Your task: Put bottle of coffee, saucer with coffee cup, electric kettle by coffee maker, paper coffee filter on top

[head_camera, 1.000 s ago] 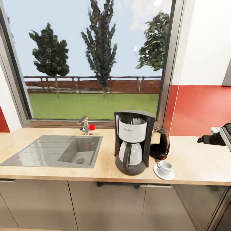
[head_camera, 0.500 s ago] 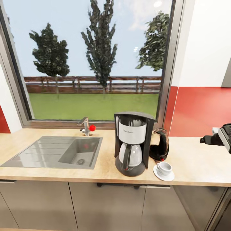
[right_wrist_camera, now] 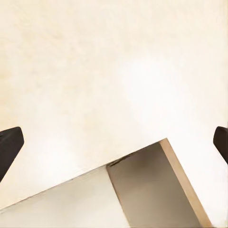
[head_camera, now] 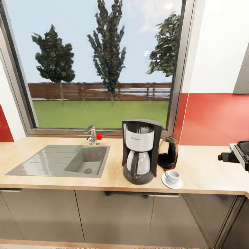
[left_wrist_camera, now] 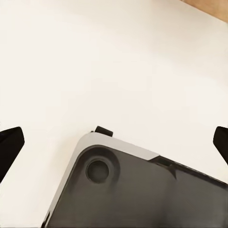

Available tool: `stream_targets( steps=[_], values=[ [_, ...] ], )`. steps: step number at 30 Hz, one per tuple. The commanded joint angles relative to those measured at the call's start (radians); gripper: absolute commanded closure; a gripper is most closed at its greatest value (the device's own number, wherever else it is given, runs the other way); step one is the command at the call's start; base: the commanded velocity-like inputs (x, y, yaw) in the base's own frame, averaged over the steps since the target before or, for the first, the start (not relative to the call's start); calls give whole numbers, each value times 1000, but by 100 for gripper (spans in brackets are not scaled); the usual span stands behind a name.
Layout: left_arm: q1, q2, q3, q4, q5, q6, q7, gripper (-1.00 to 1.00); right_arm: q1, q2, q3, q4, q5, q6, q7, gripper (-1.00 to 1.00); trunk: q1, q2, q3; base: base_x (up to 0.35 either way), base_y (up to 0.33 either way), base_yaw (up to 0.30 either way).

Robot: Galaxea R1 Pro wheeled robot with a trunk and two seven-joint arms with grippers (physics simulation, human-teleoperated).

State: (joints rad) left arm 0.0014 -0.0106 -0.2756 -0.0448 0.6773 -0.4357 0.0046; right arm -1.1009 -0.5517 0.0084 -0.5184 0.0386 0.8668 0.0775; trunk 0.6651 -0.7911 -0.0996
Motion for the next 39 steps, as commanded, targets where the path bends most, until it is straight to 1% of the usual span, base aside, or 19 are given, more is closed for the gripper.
stream_targets(
  steps=[1,4,9,10,12,14,20,24,29,30,31,32,33,34,35,36,37,38,39],
  values=[
    [0,0,-8,-1,10,-2,1,-100,-1,-1,1,3,5,-4,7,-100,0,-1,-1,-288,-104,0],
    [0,-1,-9,-1,10,1,1,-100,-1,-1,2,19,6,-32,7,-100,0,-1,-1,-297,-120,0],
    [0,-2,-9,-1,9,4,1,-100,-1,0,2,66,10,-46,7,-100,0,-1,-1,-303,-156,0],
    [0,-2,-10,-1,8,5,2,-100,-1,20,32,159,24,-50,21,-100,0,-1,-1,-299,-182,0],
    [0,-2,-9,-1,8,5,1,-100,-1,35,36,166,29,-49,22,-100,0,-1,-1,-299,-181,0],
    [0,-2,-10,-1,7,6,1,-100,-1,44,44,182,44,-48,23,-100,0,-1,-1,-299,-176,0],
    [0,-2,-10,-1,7,5,1,-100,-1,52,49,204,52,-25,26,-100,0,-1,-1,-306,-136,0],
    [0,-2,-9,-1,7,5,2,-100,-1,73,49,223,53,-13,28,-100,0,-1,-1,-321,-47,0],
    [0,-2,-8,-1,8,5,1,-100,-1,122,50,299,55,-18,33,-100,0,-1,-1,-326,-11,0],
    [0,-2,-8,-1,8,5,1,-100,-1,140,49,326,55,-26,33,-100,0,-1,-1,-327,-4,0],
    [0,-2,-7,-1,8,5,1,-100,-1,150,49,341,56,-32,34,-100,0,-1,-1,-327,-3,0],
    [0,-2,-7,-1,8,5,1,-100,-2,171,49,373,57,-49,34,-100,0,-1,-1,-327,-2,0],
    [0,-2,-6,-1,8,5,1,-100,-2,182,49,391,57,-61,34,-100,0,-1,-1,-327,-2,0],
    [0,-2,-6,-2,8,5,1,-100,-1,202,49,433,57,-91,34,-100,0,-1,-1,-328,-1,0],
    [0,-2,-6,-2,8,5,1,-100,-2,212,49,455,58,-109,34,-100,0,-1,-1,-328,-1,0],
    [0,-2,-6,-2,8,4,1,-100,-1,232,48,491,58,-148,34,-100,0,-1,-1,-328,-1,0],
    [0,-2,-5,-2,8,4,1,-100,0,242,48,504,58,-166,34,-100,0,-1,-1,-328,0,0],
    [0,-2,-5,-2,8,4,1,-100,4,263,48,522,57,-196,34,-100,0,-1,-1,-327,0,0],
    [0,-2,-5,-2,8,3,1,-100,7,273,48,528,57,-207,34,-100,0,-1,-1,-326,0,0]
  ],
)
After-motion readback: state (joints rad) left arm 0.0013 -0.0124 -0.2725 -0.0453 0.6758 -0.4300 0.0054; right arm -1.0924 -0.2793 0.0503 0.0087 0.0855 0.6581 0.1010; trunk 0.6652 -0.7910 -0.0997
